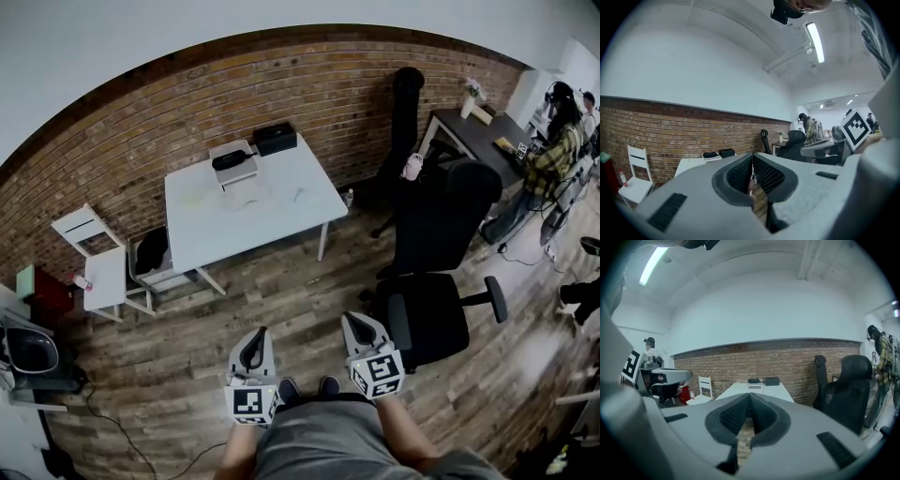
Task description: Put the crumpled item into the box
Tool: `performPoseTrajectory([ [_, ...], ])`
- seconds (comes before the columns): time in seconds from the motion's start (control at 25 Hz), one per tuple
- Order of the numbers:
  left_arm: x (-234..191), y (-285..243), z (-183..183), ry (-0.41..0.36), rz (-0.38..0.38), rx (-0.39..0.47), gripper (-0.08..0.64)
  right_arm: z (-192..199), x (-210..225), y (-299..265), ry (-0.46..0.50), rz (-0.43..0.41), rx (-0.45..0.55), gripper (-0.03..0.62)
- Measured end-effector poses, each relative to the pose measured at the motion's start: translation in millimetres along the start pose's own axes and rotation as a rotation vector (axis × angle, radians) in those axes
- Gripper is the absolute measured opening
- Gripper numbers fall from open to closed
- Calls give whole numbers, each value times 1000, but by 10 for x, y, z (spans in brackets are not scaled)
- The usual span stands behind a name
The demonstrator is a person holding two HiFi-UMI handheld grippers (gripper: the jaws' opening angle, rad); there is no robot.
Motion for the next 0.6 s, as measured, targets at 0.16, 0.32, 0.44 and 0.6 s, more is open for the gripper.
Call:
performPoseTrajectory([
  [0.16, -41, 14, 61, 6, 17, -38, 6, 5, -15, -4, -16, 19, -12, 3],
  [0.32, -87, 5, 26, 4, 32, -62, 6, -27, -49, -61, -21, 34, -23, 3],
  [0.44, -196, 32, 21, 10, 33, -67, 6, -50, -148, -122, -16, 36, -27, 3],
  [0.6, -384, 61, 19, 26, 13, -56, 24, -92, -296, -154, -17, 72, 14, 7],
])
Point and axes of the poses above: the fingertips, and each gripper's own axes: y backward along the fingers, x to its right, z out of its underside, the point moved 10 cm from there along y, backward along the fingers, and after that the axes turned 12 degrees about y, right-handed, at the moved point
